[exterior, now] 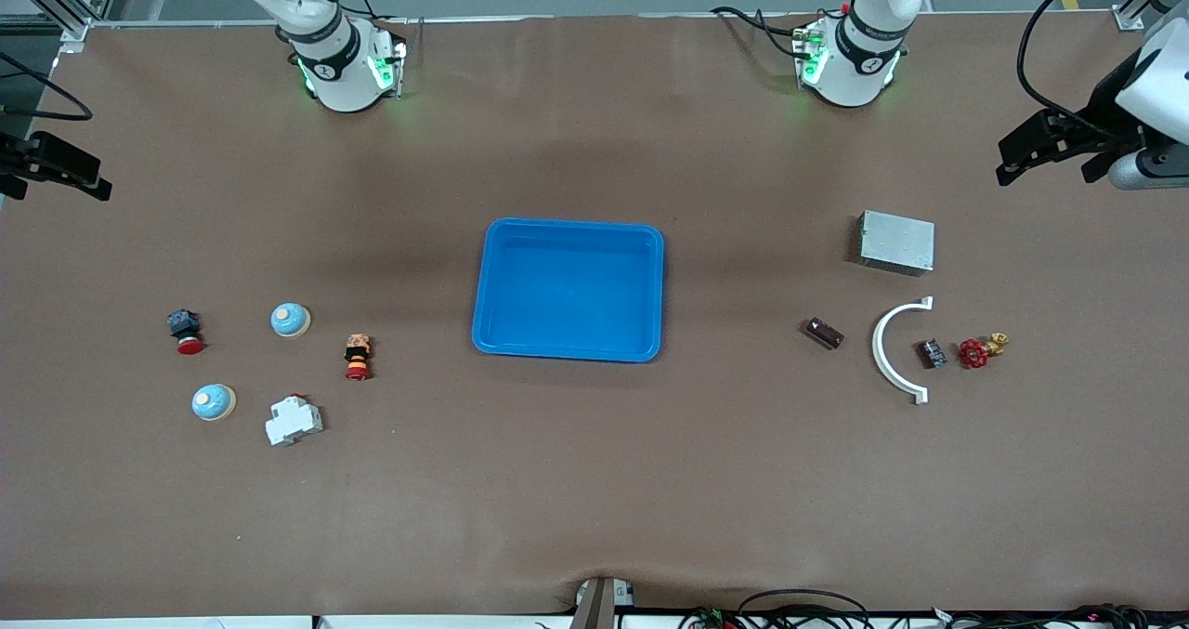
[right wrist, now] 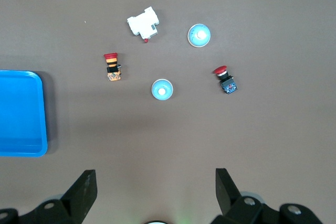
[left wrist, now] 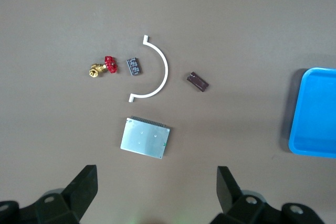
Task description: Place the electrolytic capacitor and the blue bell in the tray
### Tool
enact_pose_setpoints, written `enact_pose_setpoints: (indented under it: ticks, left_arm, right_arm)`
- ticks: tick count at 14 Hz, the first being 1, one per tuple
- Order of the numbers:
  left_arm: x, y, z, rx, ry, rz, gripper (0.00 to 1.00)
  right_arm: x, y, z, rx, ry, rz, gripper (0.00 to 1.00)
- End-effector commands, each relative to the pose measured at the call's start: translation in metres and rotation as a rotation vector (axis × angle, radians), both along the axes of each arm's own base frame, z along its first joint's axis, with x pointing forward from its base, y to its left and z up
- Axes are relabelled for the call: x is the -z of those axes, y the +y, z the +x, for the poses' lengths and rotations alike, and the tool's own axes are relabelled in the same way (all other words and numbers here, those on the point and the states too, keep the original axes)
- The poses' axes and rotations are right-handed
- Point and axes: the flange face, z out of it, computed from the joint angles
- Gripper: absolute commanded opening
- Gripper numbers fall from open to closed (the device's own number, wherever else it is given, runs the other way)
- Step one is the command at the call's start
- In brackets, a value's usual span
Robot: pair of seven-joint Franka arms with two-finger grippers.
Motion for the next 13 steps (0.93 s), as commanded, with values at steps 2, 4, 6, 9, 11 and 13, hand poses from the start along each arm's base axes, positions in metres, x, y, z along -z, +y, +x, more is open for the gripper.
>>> enact_pose_setpoints:
  ticks: [2, 4, 6, 9, 11, 13]
  left_arm:
    - [-0.010, 0.004, -0.001, 0.006, 0.005, -0.011, 1.00]
    - [-0.015, 0.002, 0.001, 0.007, -0.004, -0.007, 1.00]
    - [-0.008, 0.000, 0.008, 0.010, 0.008, -0.005, 1.00]
    - [-0.004, -0.008, 0.010, 0.019, 0.014, -0.003, 1.00]
    - [0.002, -0.009, 0.014, 0.020, 0.026, 0.000, 1.00]
    - [0.007, -0.009, 0.017, 0.020, 0.035, 0.001, 1.00]
  right_arm:
    - [-0.007, -0.003, -0.002, -0.004, -0.006, 0.013, 1.00]
    - [-0.007, -0.003, -0.002, -0.006, -0.008, 0.013, 1.00]
    - [-0.007, -0.003, -0.002, -0.006, -0.008, 0.013, 1.00]
    - [-0.012, -0.003, -0.002, -0.005, -0.015, 0.014, 1.00]
    - [-0.012, -0.003, -0.002, -0.002, -0.017, 0.015, 1.00]
    - [-0.019, -0.003, -0.002, -0.002, -0.031, 0.014, 1.00]
